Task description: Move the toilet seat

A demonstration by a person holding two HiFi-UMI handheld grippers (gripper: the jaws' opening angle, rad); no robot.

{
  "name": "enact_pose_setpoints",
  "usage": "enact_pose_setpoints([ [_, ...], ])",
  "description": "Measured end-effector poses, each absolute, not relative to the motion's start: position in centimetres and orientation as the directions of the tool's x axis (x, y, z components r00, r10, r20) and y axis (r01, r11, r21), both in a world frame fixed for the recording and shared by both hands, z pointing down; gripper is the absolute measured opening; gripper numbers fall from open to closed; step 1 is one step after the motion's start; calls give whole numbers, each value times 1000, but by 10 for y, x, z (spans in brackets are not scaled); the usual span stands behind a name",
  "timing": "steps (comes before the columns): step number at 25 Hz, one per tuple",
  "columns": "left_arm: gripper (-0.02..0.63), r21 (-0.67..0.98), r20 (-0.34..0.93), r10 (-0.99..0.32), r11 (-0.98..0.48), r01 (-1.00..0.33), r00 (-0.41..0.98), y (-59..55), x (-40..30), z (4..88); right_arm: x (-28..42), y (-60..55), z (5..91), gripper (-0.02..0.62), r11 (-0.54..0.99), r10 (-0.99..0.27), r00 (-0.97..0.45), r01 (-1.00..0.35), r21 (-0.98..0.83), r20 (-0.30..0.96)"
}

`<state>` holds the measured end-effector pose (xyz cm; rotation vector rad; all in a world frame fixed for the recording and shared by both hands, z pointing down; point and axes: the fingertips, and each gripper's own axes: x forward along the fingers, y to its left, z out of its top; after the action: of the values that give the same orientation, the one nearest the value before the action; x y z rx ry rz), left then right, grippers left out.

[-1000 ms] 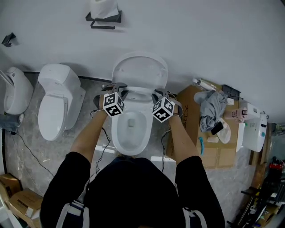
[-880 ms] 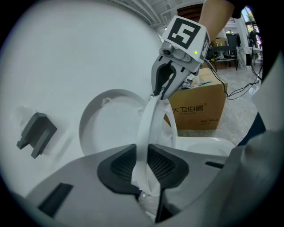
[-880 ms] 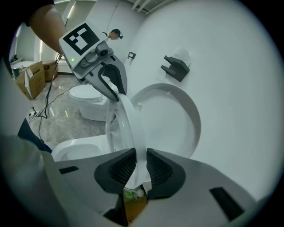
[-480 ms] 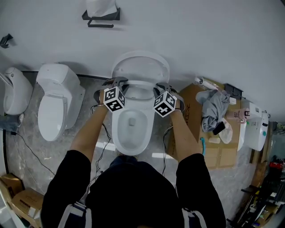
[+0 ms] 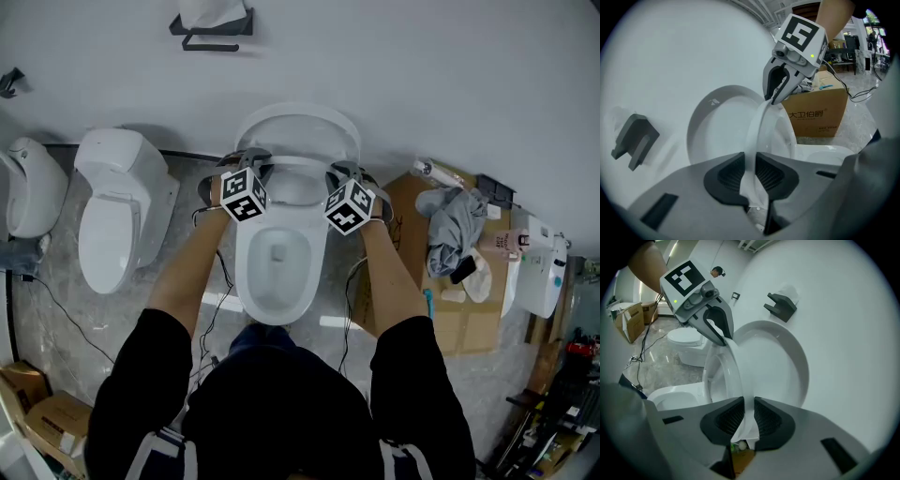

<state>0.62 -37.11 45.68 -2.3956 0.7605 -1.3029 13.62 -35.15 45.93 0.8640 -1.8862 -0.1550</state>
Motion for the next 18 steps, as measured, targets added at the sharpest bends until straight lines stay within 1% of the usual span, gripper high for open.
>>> enact_pose_setpoints([
  [9, 71, -492, 686, -588, -809, -322, 429, -392, 7, 458, 138, -373, 461, 78, 739, -618, -214, -485, 468, 756],
  [18, 71, -484, 709, -576, -817, -313, 407, -406, 8, 463, 138, -386, 465, 77, 755, -594, -175, -457, 470, 785],
])
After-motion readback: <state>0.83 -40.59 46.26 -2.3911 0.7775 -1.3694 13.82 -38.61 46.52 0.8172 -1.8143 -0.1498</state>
